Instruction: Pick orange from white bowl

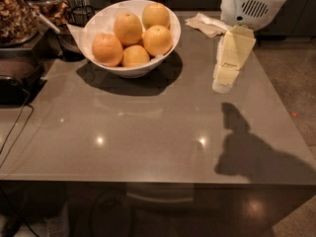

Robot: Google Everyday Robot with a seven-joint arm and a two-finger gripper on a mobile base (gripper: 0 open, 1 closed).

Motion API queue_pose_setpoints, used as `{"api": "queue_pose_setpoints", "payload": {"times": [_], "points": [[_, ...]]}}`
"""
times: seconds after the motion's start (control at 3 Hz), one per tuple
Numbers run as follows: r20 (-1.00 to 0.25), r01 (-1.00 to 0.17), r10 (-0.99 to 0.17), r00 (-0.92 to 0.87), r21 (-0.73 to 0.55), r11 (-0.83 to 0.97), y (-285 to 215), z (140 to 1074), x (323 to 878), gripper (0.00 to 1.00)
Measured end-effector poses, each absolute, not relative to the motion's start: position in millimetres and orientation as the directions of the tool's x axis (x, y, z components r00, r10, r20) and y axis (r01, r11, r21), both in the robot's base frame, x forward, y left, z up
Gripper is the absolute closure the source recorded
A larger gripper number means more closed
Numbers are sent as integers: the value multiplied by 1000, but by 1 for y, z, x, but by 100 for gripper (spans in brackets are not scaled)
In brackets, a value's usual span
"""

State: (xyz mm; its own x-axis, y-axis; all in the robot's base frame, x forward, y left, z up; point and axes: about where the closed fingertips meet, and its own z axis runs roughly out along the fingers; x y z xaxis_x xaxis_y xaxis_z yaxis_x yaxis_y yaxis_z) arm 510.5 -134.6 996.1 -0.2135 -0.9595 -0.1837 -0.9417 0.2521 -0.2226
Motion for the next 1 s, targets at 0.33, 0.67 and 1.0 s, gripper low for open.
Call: {"api": "queue_pose_setpoints", "payload": {"times": [0.33, 0.67, 1.0], "points": [[-228, -943, -956, -185, -232, 238, -124, 1001, 528, 0], [-245, -955, -960, -134, -226, 191, -101, 1008, 565, 0], [-270, -954, -962, -52, -270, 128, -64, 1024, 610, 0]]}}
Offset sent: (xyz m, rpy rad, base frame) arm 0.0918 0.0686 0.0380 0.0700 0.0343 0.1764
